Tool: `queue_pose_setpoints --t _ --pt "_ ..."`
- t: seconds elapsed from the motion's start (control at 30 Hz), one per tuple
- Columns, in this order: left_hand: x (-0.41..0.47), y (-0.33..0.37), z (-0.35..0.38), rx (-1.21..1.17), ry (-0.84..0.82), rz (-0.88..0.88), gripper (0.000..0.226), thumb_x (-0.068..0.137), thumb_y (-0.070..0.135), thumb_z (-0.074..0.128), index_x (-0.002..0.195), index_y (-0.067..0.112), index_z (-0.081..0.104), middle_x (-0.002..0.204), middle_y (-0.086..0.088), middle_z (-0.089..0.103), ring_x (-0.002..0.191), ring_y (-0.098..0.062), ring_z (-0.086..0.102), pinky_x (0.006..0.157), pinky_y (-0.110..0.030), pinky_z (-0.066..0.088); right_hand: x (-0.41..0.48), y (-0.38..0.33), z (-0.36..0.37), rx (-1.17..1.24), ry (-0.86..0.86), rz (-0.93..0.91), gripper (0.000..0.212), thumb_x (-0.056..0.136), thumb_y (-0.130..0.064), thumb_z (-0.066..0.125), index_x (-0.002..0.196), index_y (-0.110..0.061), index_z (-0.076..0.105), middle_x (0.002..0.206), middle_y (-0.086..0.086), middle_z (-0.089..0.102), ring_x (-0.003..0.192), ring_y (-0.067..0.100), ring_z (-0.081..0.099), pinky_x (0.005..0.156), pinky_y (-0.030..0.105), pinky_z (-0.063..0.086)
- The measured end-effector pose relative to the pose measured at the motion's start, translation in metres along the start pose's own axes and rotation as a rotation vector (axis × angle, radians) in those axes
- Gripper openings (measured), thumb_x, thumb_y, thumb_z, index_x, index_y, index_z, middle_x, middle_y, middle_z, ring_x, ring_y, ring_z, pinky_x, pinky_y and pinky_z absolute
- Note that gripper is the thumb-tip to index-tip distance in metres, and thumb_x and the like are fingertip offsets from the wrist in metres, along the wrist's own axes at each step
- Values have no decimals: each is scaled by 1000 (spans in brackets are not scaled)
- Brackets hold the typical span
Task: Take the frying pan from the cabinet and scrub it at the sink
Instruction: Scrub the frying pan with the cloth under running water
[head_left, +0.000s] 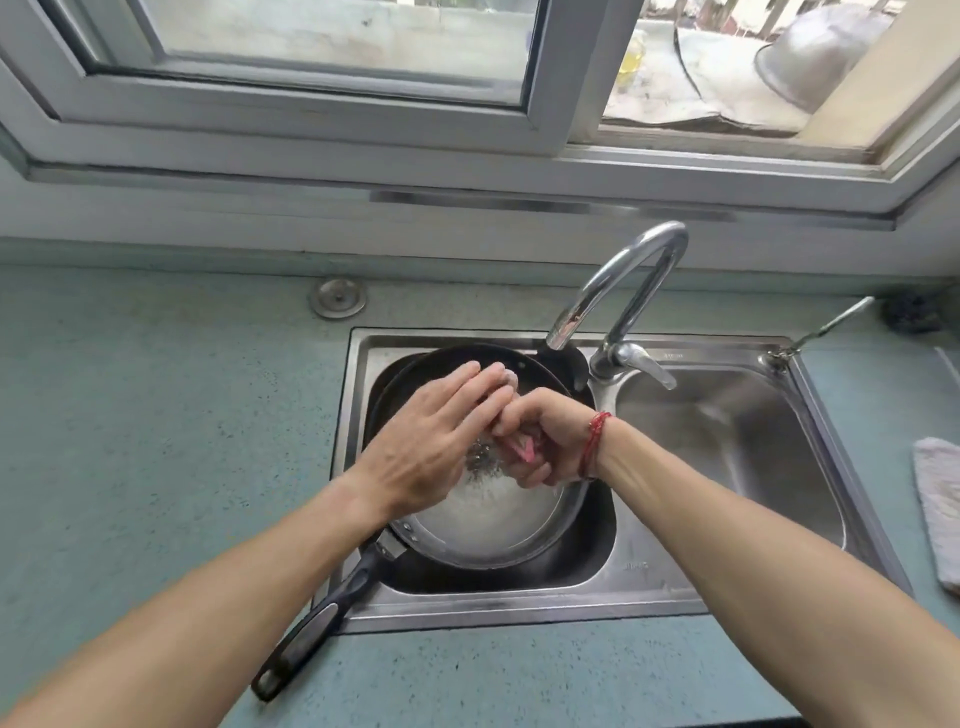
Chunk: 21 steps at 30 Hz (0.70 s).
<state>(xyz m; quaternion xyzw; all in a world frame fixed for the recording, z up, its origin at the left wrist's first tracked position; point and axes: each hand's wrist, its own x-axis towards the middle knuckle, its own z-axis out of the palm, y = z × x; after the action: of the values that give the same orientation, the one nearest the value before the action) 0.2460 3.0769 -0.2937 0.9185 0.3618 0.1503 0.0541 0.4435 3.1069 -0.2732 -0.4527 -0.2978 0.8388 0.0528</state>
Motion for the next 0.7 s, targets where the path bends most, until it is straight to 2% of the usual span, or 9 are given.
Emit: queue_pose_setpoints --t 0.07,0.13,0.23,0.3,0.37,0.43,0.5,0.57,0.7 --pt "10 1 13 163 88 25 56 88 10 51 143 8 42 150 -12 43 133 -31 45 101 -44 42 3 1 1 -118 -74 98 28 73 -13 57 55 -12 35 46 1 35 39 9 26 39 17 14" --pt "22 1 18 219 167 82 28 91 11 49 117 9 60 118 -10 64 98 -26 60 74 -38 48 5 -1 6 -286 -67 195 41 71 -21 65 51 -13 30 44 -1 30 39 9 23 44 22 9" --pt "32 -3 21 177 105 111 7 79 10 54 77 13 59 70 -3 59 55 -22 54 44 -33 38 5 -5 16 -517 129 239 48 76 -23 71 47 -18 32 44 -1 30 40 12 21 45 22 9" --pt "35 -3 21 87 -64 7 10 74 16 65 76 11 57 67 -6 61 54 -28 60 42 -31 37 8 -6 18 -662 291 167 44 76 -19 72 45 -18 41 44 0 36 38 14 26 43 22 18" --pt "42 1 19 2 -261 -187 20 75 23 70 84 11 57 80 -9 68 72 -33 67 54 -33 38 13 -8 19 -914 443 80 27 68 -19 74 50 -15 55 49 2 49 40 19 41 43 25 31" --pt "50 2 18 -148 -385 -340 15 75 20 68 80 18 54 84 -9 71 81 -32 66 59 -30 39 16 -7 20 -1192 585 -1 13 69 -23 72 64 -15 63 62 2 61 56 22 58 52 26 45" --pt "54 0 19 -312 -447 -458 10 74 18 62 70 20 53 73 -2 68 75 -27 65 57 -28 39 17 -4 19 -1357 676 -80 8 77 -25 66 77 -17 65 79 6 66 78 27 67 63 27 49" --pt "56 -2 20 -454 -512 -557 12 72 18 62 63 18 55 60 3 61 60 -20 60 51 -26 38 13 -2 19 -1474 729 -166 18 82 -25 62 95 -15 71 95 11 70 90 32 68 67 30 48" --pt "60 -5 10 -1005 -787 -763 32 71 -3 68 51 14 49 49 -3 43 42 -15 33 41 -23 26 15 4 10 -1787 741 -422 23 88 -34 61 98 -17 72 96 10 73 86 33 69 64 31 40"
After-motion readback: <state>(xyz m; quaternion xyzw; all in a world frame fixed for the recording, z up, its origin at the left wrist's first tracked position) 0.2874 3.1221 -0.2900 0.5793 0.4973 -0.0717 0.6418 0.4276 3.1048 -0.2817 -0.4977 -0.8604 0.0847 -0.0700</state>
